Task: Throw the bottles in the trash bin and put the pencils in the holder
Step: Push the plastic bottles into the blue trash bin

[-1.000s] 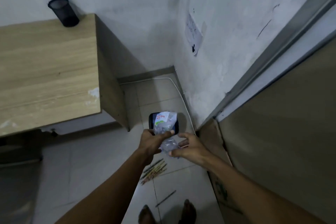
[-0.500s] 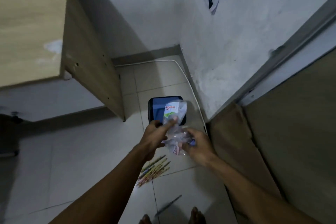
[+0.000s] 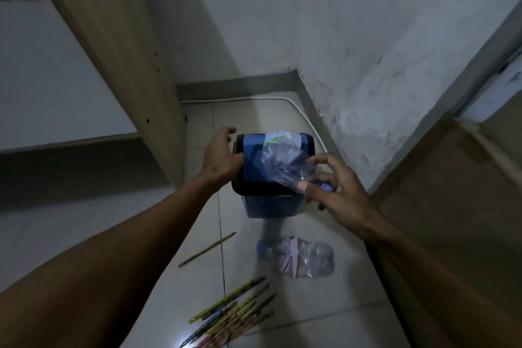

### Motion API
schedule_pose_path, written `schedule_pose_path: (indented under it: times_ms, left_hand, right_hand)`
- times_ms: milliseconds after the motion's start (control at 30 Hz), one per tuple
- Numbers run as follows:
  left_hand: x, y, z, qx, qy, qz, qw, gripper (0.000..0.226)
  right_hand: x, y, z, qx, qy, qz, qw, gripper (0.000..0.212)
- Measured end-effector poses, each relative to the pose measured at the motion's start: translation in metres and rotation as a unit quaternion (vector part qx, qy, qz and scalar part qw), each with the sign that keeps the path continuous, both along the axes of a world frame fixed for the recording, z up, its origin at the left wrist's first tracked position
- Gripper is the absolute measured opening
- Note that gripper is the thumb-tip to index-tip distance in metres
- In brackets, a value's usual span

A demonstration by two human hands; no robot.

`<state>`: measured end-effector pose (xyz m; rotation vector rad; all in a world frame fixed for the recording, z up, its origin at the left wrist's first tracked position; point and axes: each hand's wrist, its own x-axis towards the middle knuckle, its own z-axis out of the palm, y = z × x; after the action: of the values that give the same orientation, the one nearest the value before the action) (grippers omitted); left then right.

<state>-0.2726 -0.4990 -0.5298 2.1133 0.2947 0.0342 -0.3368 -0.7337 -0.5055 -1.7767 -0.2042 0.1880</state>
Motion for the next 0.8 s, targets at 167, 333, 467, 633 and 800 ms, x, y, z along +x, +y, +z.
schedule_pose_path:
  times_ms: [167,333,467,633,800]
  left_hand:
    - [0.016,-0.002,-0.032,0.117,-0.062,-0.113,0.985,0.081]
    - [0.018,-0.017,-0.044,0.251,-0.101,-0.067,0.96,0.064]
    - [0.019,-0.02,-0.048,0.297,-0.125,-0.036,0.946,0.057]
    - [0.02,-0.018,-0.053,0.308,-0.144,-0.033,0.94,0.064]
    - [0.021,-0.016,-0.057,0.312,-0.16,-0.037,0.936,0.068]
  right_hand:
    - [0.004,-0.011,-0.021,0.065,-0.041,-0.006,0.997,0.026]
    - [0.0,-0.02,-0.033,0.108,0.017,-0.004,0.994,0.02]
    - [0.005,-0.016,-0.037,0.089,0.049,-0.015,0.995,0.02]
    - [0.023,0.004,-0.043,0.035,0.094,-0.026,0.995,0.025]
    - [0.041,0.031,-0.06,-0.069,0.156,-0.061,0.983,0.033]
